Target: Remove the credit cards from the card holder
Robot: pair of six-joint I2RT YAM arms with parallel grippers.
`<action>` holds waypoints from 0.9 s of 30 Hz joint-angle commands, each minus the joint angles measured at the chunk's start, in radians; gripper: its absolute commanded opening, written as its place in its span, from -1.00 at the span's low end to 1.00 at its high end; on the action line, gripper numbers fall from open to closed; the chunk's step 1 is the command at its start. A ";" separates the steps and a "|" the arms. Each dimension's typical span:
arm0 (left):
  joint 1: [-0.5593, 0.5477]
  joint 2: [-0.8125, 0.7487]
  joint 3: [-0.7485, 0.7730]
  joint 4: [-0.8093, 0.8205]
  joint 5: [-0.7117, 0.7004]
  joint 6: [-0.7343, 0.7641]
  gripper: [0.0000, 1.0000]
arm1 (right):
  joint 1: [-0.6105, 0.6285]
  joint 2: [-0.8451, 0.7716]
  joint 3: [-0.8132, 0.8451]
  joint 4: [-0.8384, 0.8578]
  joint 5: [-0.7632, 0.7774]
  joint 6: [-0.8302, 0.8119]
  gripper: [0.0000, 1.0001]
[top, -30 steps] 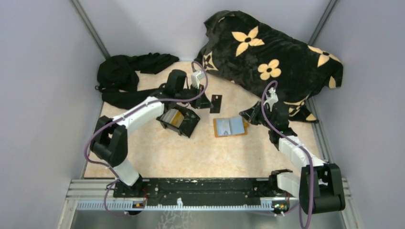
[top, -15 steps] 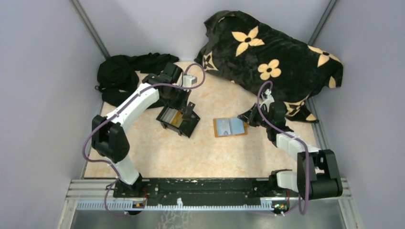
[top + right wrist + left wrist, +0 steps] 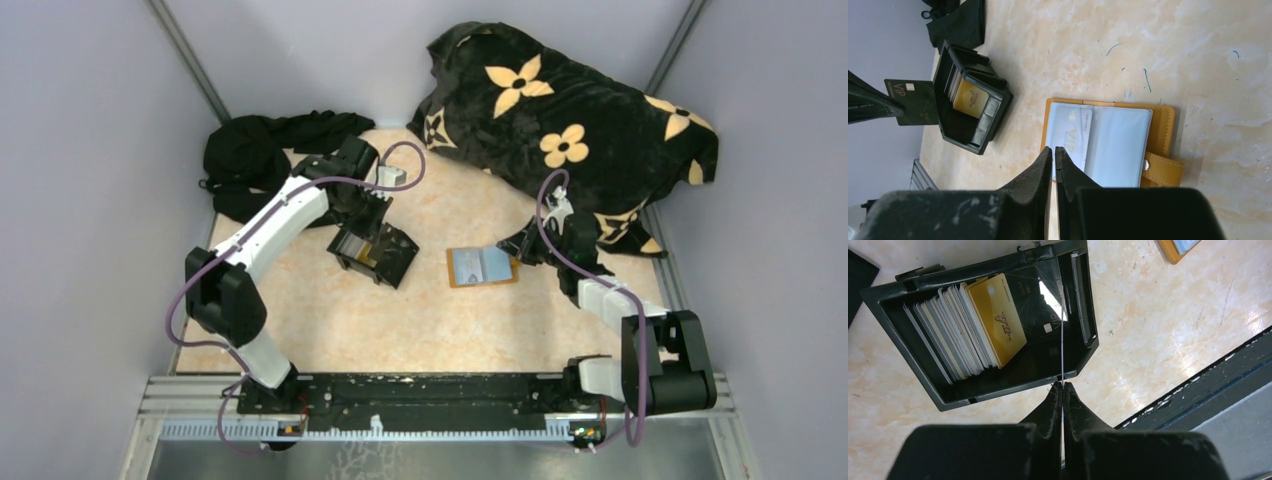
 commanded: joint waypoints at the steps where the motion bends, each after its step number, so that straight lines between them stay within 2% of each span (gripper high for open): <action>1: 0.008 0.029 -0.012 -0.018 -0.014 0.016 -1.00 | -0.005 -0.006 0.003 0.037 0.001 -0.029 -0.87; 15: 0.036 0.166 -0.004 0.017 -0.007 0.011 -1.00 | -0.006 0.000 -0.006 0.036 0.014 -0.042 -0.86; 27: 0.045 0.222 -0.020 0.032 -0.077 0.002 -1.00 | -0.005 0.022 -0.010 0.058 0.008 -0.041 -0.86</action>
